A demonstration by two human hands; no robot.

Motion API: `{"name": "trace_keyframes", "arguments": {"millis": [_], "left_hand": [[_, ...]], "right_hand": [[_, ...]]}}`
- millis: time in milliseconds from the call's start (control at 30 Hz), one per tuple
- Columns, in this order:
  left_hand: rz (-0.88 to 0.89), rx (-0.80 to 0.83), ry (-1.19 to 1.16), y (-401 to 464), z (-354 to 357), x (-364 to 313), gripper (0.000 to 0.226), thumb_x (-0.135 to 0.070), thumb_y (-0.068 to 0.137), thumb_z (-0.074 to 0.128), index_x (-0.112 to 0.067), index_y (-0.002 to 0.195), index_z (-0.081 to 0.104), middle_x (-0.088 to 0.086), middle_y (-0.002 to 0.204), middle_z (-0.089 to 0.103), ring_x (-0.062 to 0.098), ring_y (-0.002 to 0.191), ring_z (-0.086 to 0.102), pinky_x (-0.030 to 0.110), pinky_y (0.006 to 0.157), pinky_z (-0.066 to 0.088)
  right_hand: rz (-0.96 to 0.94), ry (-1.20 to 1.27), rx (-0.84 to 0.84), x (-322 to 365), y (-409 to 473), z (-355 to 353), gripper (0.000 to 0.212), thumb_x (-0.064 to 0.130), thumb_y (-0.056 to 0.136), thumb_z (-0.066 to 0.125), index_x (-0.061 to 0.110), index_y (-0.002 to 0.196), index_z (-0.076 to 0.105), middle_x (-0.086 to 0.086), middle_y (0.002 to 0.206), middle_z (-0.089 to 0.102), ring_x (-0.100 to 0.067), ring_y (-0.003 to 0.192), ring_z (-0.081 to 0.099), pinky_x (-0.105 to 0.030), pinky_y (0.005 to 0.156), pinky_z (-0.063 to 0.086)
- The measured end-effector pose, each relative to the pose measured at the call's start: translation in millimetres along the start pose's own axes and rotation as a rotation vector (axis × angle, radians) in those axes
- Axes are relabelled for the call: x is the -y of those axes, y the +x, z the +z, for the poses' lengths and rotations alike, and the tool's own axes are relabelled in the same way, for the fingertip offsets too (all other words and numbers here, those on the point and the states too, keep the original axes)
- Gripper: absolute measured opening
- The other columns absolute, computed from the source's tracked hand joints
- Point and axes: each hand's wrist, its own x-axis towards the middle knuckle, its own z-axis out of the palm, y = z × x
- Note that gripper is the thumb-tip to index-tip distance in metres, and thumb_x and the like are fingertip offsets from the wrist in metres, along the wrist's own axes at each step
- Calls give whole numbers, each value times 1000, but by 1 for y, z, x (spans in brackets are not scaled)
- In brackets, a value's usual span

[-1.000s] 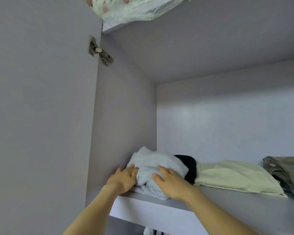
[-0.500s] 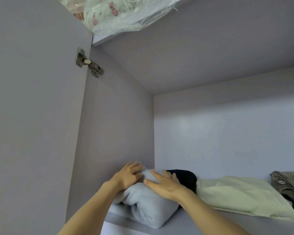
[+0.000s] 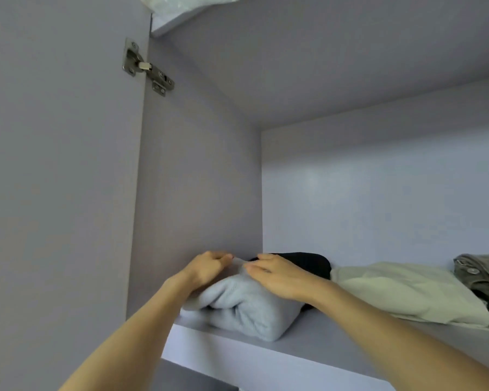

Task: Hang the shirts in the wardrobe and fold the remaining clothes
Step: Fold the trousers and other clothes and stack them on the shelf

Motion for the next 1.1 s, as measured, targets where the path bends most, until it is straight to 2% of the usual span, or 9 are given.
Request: {"name": "trace_keyframes", "arguments": {"millis": [167,233,333,433,533,700,833,933,1100], "left_hand": [[237,-205,402,-48,5,6,44,-42,98,20,-29,115,58,-8,126,58,17,122,48,27,97,35],[278,-242,457,-60,19,15,45,-38,99,14,-30,129,48,-14,139,47,12,135,34,26,104,28],[104,-105,285,-60,33,22,45,-35,102,13,-35,146,24,-19,153,18,3,143,7,30,112,19],[13,43,186,-45,32,20,46,-39,102,11,-35,148,12,-19,155,3,5,144,-3,32,116,7],[70,-27,131,-47,22,19,45,-31,103,22,-22,147,24,-5,156,14,7,144,7,19,112,-2],[17,-295,115,-114,-15,28,47,-24,96,46,-17,142,38,6,145,41,21,132,39,23,103,28],[-45,-293,108,-207,-28,38,46,-21,95,48,-19,140,41,5,140,46,23,125,47,28,101,37],[-106,-315,63,-289,-16,45,39,-22,95,47,-21,134,47,-1,135,50,18,119,51,30,98,41],[-381,-210,109,-470,9,76,37,-26,96,45,-24,133,48,-6,135,49,15,117,53,32,97,43]], "right_hand": [[-2,-210,23,14,-22,24,50,44,97,19,35,146,16,-2,152,28,-24,137,27,-41,112,21],[88,-238,23,14,-28,26,51,41,99,18,29,148,11,-8,152,24,-28,136,27,-41,110,22],[121,-364,113,21,-31,31,54,44,98,15,29,148,0,-4,156,7,-34,141,7,-50,111,16],[132,-368,157,25,-28,31,55,49,97,12,32,148,-4,-1,157,-2,-34,142,-2,-51,113,9],[150,-401,116,28,-30,23,56,49,97,13,30,149,1,-1,158,1,-28,144,0,-53,113,6],[-35,-409,-303,58,-53,29,46,32,99,28,20,143,30,1,152,24,-19,143,11,-50,113,6],[-288,95,-638,102,-97,72,26,9,91,48,9,115,60,-3,120,59,-20,116,49,-26,98,31],[-243,284,-584,130,-133,124,23,10,91,48,12,109,63,3,109,61,-14,104,52,-17,81,34],[-214,412,-170,197,-220,235,24,14,93,47,17,111,62,5,109,64,-15,99,59,-23,85,42]]}}
